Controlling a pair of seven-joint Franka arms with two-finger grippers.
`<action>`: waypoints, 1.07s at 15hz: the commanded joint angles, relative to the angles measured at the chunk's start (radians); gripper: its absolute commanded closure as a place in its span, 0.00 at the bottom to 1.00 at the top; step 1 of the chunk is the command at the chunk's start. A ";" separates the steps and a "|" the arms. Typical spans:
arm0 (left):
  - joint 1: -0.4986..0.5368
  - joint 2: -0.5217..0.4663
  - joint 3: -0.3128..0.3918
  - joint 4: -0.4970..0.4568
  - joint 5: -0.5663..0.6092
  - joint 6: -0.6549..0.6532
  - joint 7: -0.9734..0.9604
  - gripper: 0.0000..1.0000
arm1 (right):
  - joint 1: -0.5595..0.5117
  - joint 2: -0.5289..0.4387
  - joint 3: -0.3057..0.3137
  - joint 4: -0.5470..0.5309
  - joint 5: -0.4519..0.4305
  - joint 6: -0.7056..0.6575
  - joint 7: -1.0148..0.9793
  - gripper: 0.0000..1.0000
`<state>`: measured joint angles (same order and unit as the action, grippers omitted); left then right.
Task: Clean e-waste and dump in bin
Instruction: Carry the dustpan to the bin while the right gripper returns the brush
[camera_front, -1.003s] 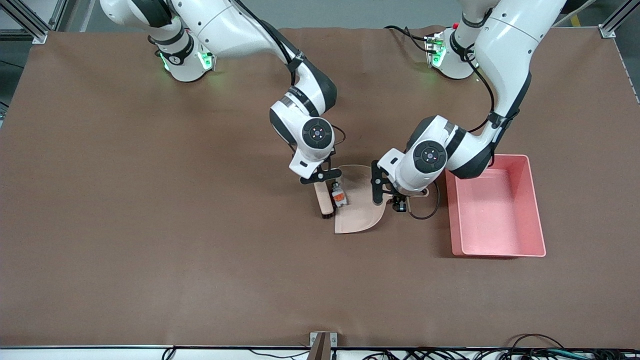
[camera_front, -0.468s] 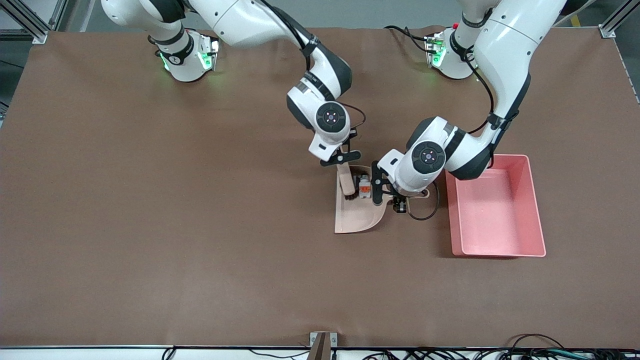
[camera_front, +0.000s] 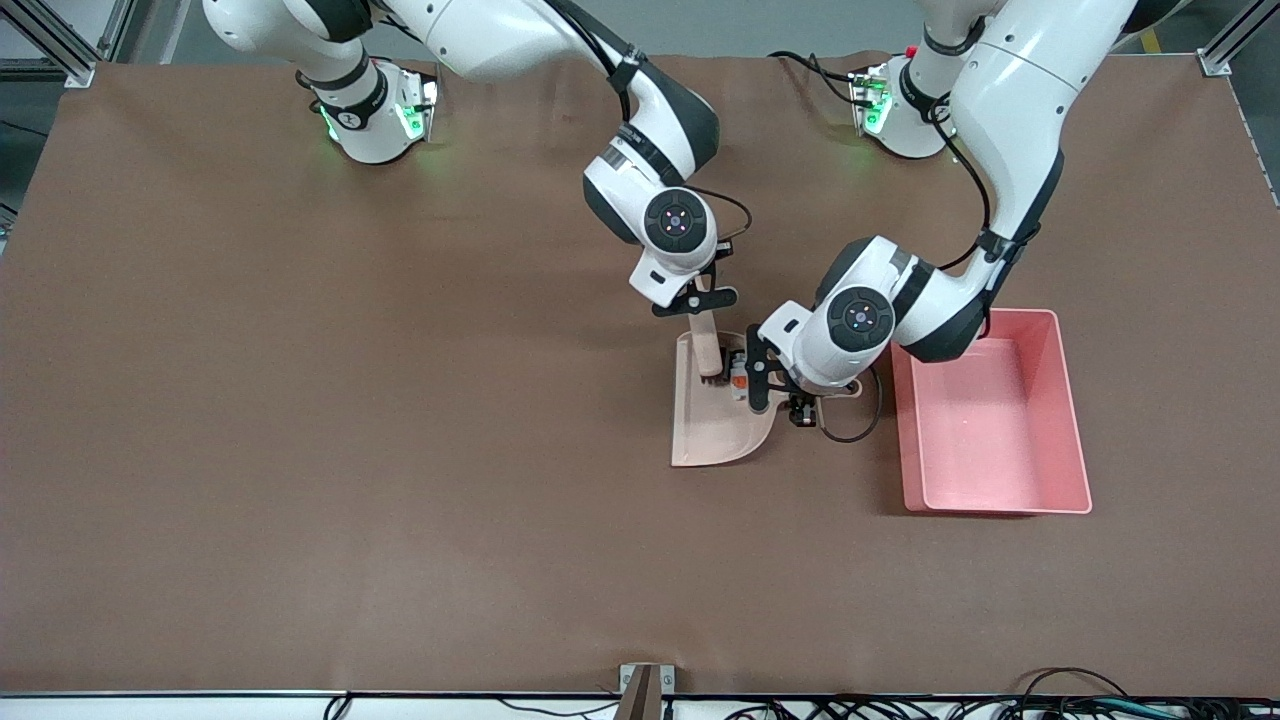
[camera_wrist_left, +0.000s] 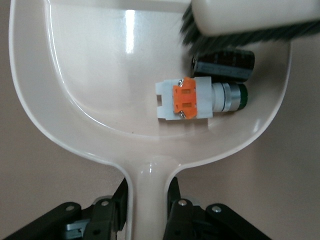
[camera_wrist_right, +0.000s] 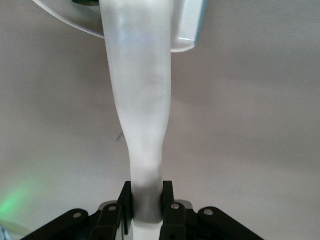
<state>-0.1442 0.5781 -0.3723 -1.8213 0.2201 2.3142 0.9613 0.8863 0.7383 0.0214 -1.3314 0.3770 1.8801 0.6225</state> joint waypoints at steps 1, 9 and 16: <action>0.014 0.009 -0.007 0.027 0.009 -0.006 0.000 1.00 | -0.056 -0.071 0.005 0.011 0.025 -0.080 0.003 0.99; 0.083 0.008 -0.088 0.017 -0.010 0.135 0.068 1.00 | -0.187 -0.342 -0.206 -0.150 -0.045 -0.190 0.134 1.00; 0.179 0.006 -0.200 0.020 -0.014 0.139 0.083 1.00 | -0.418 -0.534 -0.348 -0.536 -0.190 -0.082 -0.079 1.00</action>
<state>0.0195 0.5808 -0.5440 -1.8123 0.2198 2.4408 1.0307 0.5424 0.2887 -0.3433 -1.7099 0.2069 1.7466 0.5870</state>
